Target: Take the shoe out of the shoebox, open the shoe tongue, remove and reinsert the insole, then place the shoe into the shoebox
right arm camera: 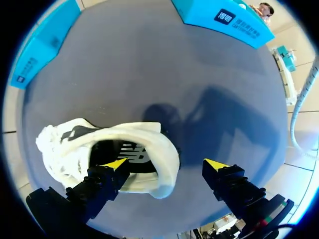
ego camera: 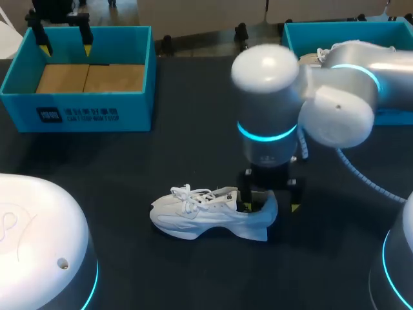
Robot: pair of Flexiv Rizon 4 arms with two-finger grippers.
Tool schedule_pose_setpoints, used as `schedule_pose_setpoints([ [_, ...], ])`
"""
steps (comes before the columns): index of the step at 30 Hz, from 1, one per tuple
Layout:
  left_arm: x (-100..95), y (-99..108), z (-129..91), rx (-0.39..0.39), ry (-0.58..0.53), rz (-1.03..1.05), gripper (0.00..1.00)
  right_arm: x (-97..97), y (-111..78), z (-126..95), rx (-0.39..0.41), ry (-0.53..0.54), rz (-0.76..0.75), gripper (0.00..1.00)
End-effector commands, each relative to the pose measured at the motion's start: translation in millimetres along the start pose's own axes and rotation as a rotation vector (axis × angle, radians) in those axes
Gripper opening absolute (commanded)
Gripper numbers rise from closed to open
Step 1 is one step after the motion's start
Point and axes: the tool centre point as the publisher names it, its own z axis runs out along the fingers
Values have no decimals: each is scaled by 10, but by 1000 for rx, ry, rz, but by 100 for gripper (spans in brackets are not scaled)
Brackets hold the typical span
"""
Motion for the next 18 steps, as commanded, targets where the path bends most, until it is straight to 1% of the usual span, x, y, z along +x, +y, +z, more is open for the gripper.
schedule_pose_setpoints([
  [1, 0, 0, 0, 0, 0, 0, 100, -247, 38, -217, -10, 111, -32, 100],
  [4, 0, 0, 0, 0, 0, 0, 100, -295, 45, -343, -37, 158, -77, 100],
  [5, 0, 0, 0, 0, 0, 0, 100, -306, 50, -376, -40, 156, -93, 100],
  [6, 0, 0, 0, 0, 0, 0, 100, -316, 57, -409, -49, 185, -120, 100],
  [8, 0, 0, 0, 0, 0, 0, 100, -328, 67, -476, -52, 200, -167, 100],
  [9, 0, 0, 0, 0, 0, 0, 100, -336, 75, -507, -59, 225, -195, 100],
  [11, 0, 0, 0, 0, 0, 0, 100, -366, 96, -554, -54, 234, -230, 100],
  [14, 0, 0, 0, 0, 0, 0, 100, -403, 131, -619, -52, 278, -303, 100],
  [15, 0, 0, 0, 0, 0, 0, 100, -411, 142, -637, -61, 304, -334, 100],
  [17, 0, 0, 0, 0, 0, 0, 100, -421, 154, -674, -67, 315, -406, 100],
  [18, 0, 0, 0, 0, 0, 0, 100, -427, 158, -684, -71, 321, -417, 100],
])
